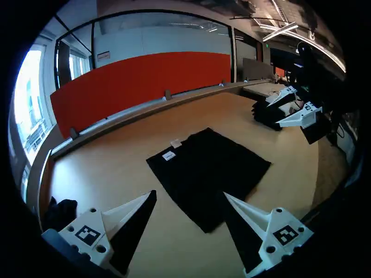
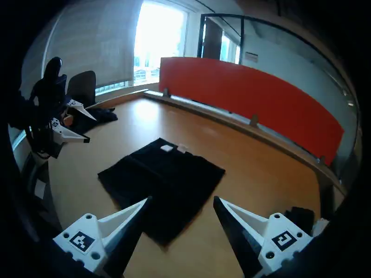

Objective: Fold towel

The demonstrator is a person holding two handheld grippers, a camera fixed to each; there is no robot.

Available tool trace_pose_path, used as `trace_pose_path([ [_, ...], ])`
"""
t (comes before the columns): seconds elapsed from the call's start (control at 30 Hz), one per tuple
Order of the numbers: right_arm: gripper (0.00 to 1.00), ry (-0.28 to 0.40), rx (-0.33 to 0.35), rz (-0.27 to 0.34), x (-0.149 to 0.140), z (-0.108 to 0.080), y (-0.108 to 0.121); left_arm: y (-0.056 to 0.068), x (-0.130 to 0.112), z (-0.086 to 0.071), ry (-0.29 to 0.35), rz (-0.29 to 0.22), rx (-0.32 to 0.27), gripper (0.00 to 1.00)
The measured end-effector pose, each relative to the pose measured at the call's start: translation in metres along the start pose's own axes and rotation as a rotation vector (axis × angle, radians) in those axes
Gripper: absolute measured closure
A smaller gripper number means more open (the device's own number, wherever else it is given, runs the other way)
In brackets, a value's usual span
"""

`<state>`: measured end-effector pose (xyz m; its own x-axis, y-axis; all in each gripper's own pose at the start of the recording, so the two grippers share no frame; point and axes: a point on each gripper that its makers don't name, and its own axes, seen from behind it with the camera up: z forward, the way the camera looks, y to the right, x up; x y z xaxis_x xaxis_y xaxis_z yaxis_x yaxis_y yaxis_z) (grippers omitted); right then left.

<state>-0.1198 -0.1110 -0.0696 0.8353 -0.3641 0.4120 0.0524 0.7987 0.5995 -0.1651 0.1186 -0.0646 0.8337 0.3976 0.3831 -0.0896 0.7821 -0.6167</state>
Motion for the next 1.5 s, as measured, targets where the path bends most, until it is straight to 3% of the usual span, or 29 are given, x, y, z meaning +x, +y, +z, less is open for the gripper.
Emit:
trace_pose_path([
  [0.5,0.0,-0.127,0.061,-0.006,-0.073,0.034,-0.026,0.029,-0.07,0.04,-0.125,0.018,-0.091,0.04],
  [0.87,0.0,-0.188,0.091,-0.028,-0.108,0.048,-0.036,0.038,-0.104,0.055,-0.186,-0.009,-0.115,0.04],
  [1.13,0.0,-0.226,0.1,-0.033,-0.129,0.051,-0.035,0.043,-0.12,0.062,-0.22,-0.008,-0.128,0.04],
  [1.5,0.04,-0.25,0.116,-0.033,-0.142,0.053,-0.033,0.045,-0.125,0.071,-0.243,0.023,-0.143,0.04],
])
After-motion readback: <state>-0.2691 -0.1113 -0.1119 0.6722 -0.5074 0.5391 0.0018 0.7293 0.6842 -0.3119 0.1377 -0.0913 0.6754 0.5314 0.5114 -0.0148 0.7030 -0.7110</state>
